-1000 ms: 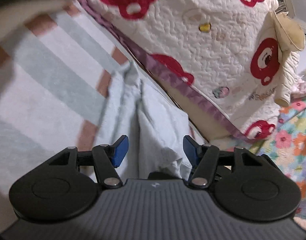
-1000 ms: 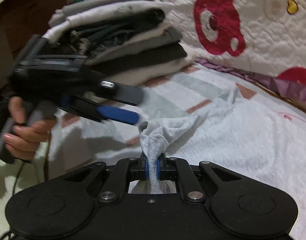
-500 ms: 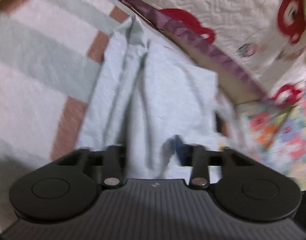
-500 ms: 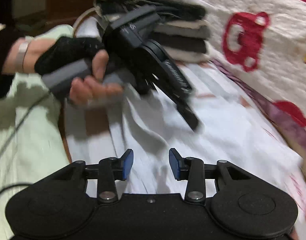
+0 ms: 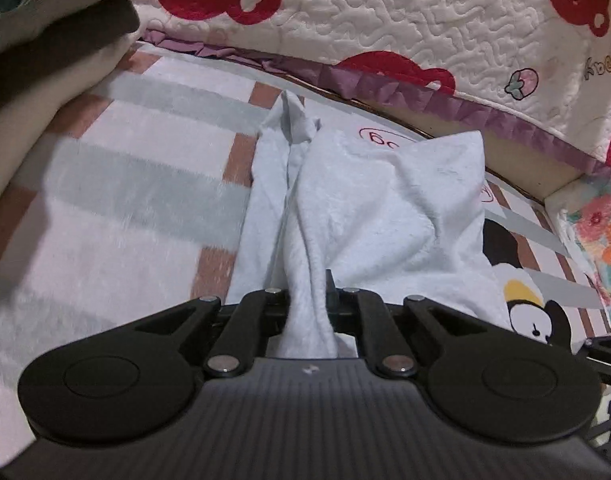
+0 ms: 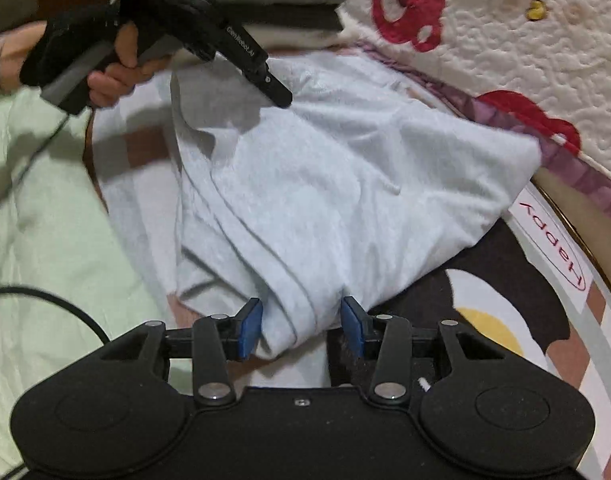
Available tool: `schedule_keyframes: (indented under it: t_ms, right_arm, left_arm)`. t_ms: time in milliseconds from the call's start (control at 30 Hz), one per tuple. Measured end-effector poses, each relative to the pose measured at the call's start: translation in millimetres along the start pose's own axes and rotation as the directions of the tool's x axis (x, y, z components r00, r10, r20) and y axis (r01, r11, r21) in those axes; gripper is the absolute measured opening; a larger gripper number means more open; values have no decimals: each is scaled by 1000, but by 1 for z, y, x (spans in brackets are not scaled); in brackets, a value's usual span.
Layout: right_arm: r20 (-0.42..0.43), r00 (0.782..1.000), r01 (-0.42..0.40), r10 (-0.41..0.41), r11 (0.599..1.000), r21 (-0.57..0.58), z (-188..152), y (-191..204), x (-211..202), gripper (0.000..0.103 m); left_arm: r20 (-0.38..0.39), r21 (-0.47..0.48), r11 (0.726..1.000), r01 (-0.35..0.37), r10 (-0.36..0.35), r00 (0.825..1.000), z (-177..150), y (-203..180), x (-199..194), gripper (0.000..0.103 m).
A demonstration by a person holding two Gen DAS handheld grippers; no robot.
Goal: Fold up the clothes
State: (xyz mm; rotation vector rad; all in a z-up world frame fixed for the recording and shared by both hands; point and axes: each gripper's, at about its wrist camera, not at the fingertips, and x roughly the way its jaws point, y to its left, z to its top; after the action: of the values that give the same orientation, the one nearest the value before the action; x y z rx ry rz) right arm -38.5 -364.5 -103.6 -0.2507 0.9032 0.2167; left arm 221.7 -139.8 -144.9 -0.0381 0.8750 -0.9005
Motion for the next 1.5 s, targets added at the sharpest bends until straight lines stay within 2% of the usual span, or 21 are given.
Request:
schedule_keyframes:
  t_ms: [100,200,333,400,467,600,700,767,833,900,933,1000,1033,1067,1133,1167,1200,1267,1333,1433,1500]
  right_arm:
    - [-3,1000,-4,4,1000,-12,-2,2,1,41]
    - [-7,1000,-8,8,1000,-24,-4,5,1,29]
    - [-12,1000,-14,13,999,-39,-7,8,2,18]
    - [-14,1000,-17,16,999,-47,-8,10,2,15]
    - [-21,1000,-21,20,998,-54,-10,11,2,14]
    - [-37,997,-64,62,998,-30,-13,8,-1,14]
    - [-10,996,-86,86,996,0,-14,5,-9,13]
    - [26,998,-55,54,997,48,-14,0,-14,16]
    - [33,999,-37,36,999,30,-12,2,-12,23]
    - [38,999,-22,22,1000,3,-8,6,-9,40]
    - [41,999,-14,14,1000,-11,-7,7,-7,42]
    - [46,999,2,0,999,-38,-4,11,-4,42]
    - [49,999,9,-7,999,-51,-2,12,-3,43]
    - [52,999,17,-14,998,-65,0,14,-2,46]
    - [52,999,18,-13,996,-91,3,17,2,45]
    - [48,999,5,-1,995,-104,4,18,4,21]
    - [43,999,-7,12,993,-117,6,19,7,16]
    - [16,1000,-24,26,991,-134,8,24,5,12]
    - [-26,1000,-6,2,988,-157,7,29,5,10]
    - [-73,997,-4,-7,988,-157,5,33,5,10]
    - [-78,997,-13,3,991,-130,5,30,3,5]
  left_arm:
    - [75,64,997,36,-41,996,3,-10,-18,6]
    - [43,80,997,4,-8,999,4,-7,-7,7]
    - [-5,153,987,-48,49,999,-6,0,9,9]
    - [-1,129,990,-56,57,998,-5,7,6,15]
    - [5,103,993,-65,65,998,-5,13,3,27]
    - [25,42,997,-61,60,998,-5,22,-11,27]
    - [30,42,999,-19,17,999,-12,21,-29,28]
    - [12,59,998,-8,8,1000,-19,18,-34,41]
    - [-11,78,997,-8,8,1000,-26,15,-37,42]
    - [-36,98,995,-17,20,999,-32,13,-36,47]
    - [-44,107,994,-22,27,999,-34,12,-35,48]
    - [-58,122,992,-31,38,998,-37,10,-34,46]
    - [-64,128,991,-35,43,997,-39,9,-33,35]
    - [-60,124,991,-45,52,997,-38,8,-34,10]
    - [-49,113,991,-65,71,996,-36,4,-38,8]
    - [-44,107,991,-76,81,996,-35,3,-40,8]
    - [-39,101,991,-86,91,995,-35,1,-42,8]
    - [-44,62,994,-94,96,994,-32,2,-44,8]
    - [-66,-11,996,-85,84,994,-30,8,-44,8]
    - [-83,12,994,-109,110,990,-32,10,-39,9]
    - [-88,8,992,-123,123,988,-32,11,-41,9]
